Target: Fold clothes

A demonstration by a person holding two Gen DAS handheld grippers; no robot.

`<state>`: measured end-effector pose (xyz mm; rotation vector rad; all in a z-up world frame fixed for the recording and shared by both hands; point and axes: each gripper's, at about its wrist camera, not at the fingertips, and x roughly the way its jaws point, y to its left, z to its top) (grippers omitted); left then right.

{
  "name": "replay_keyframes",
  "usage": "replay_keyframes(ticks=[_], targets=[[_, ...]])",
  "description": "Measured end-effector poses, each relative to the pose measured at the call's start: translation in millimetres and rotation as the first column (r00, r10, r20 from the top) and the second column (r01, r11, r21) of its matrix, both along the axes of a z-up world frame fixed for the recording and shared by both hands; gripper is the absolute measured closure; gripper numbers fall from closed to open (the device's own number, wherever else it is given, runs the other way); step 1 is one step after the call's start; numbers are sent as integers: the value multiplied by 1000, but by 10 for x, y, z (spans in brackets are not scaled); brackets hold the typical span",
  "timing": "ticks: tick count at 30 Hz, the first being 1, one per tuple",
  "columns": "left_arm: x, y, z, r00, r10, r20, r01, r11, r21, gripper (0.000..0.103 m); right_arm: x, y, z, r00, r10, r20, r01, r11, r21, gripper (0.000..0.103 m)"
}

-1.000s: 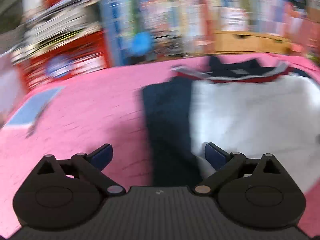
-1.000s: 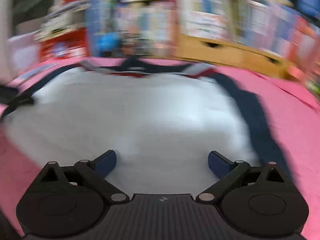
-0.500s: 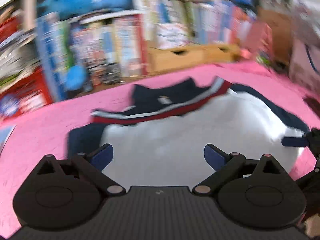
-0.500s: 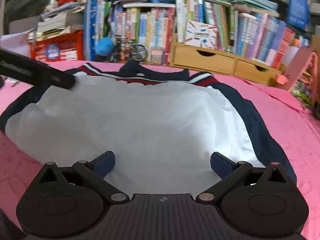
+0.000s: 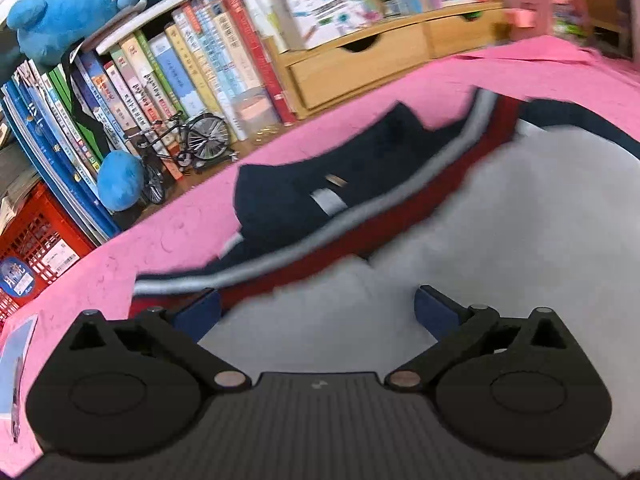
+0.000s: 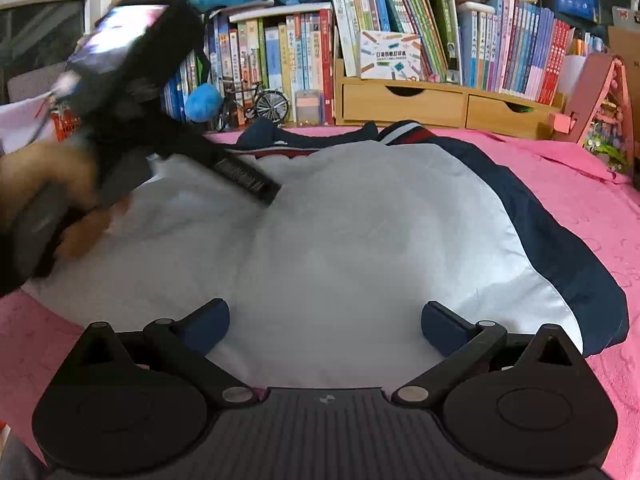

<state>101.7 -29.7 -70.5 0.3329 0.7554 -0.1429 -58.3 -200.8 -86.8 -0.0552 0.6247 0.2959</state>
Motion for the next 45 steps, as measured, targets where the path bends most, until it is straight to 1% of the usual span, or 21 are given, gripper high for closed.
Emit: replay_keyframes(ticks=[4,10,12,14,16,19,21,23,24,25,26,29,32,34,35,36,37,39,41,43,45], targets=[[346,7,10,999,50,-19,-50,999,-4,0,-16,1,1,1000,3,4,-3,1000,1,0],[628,73,14,990,143,10,-143,990,-3,0,-33,9,-1,1000,3,7,-3,1000,3,0],[651,124,52,986,167,-2,-167,985,-35,0,-41,2,-3,1000,5,9,-5,1000,6,0],[556,136,124,985,170,6,-169,984,-46,5,-44,-1,-5,1000,6,11,-6,1000,8,0],[328,138,230,991,127,36,-126,992,-29,5,-45,-6,-7,1000,7,13,-7,1000,10,0],[-146,153,375,1000,9,30,-8,999,-54,5,-43,-12,-8,1000,7,15,-8,1000,13,0],[-390,168,400,999,-50,-1,50,995,-83,4,-41,-12,-8,1000,7,16,-8,1000,15,0],[-554,123,338,994,-99,-46,95,992,-79,3,-40,-10,-7,1000,7,17,-7,1000,16,0],[-603,82,285,991,-114,-66,110,992,-59,3,-39,-8,-7,1000,7,17,-8,1000,17,0],[-592,24,201,990,-117,-82,116,993,-15,3,-38,-9,-7,1000,7,18,-8,1000,18,0],[-524,-3,141,990,-112,-87,113,994,7,0,-38,-10,-7,1000,8,18,-8,1000,19,0],[-195,-5,74,995,-72,-73,71,997,-16,0,-39,-14,-7,1000,9,20,-10,1000,24,0],[203,47,53,998,6,-65,-8,999,-37,0,-39,-17,-7,1000,10,21,-11,1000,27,0],[459,95,52,996,58,-70,-62,996,-61,0,-40,-21,-8,1000,13,21,-14,999,31,0],[551,124,61,993,72,-89,-80,993,-91,0,-40,-22,-9,1000,14,20,-15,999,32,0],[623,136,68,992,85,-95,-95,990,-104,0,-39,-24,-9,1000,15,20,-16,999,33,0],[667,125,72,992,100,-82,-107,990,-95,0,-41,-22,-11,1000,16,20,-17,999,33,0],[692,118,84,989,127,-71,-133,988,-84,0,-46,-17,-14,1000,17,20,-18,999,31,0],[627,131,121,987,140,-72,-146,985,-89,1,-51,-14,-15,1000,17,20,-18,999,32,0],[483,146,190,989,128,-68,-134,987,-93,4,-58,-14,-21,1000,16,21,-17,999,32,0],[259,124,271,994,90,-55,-95,991,-96,4,-59,-13,-24,1000,16,23,-16,999,34,0]])
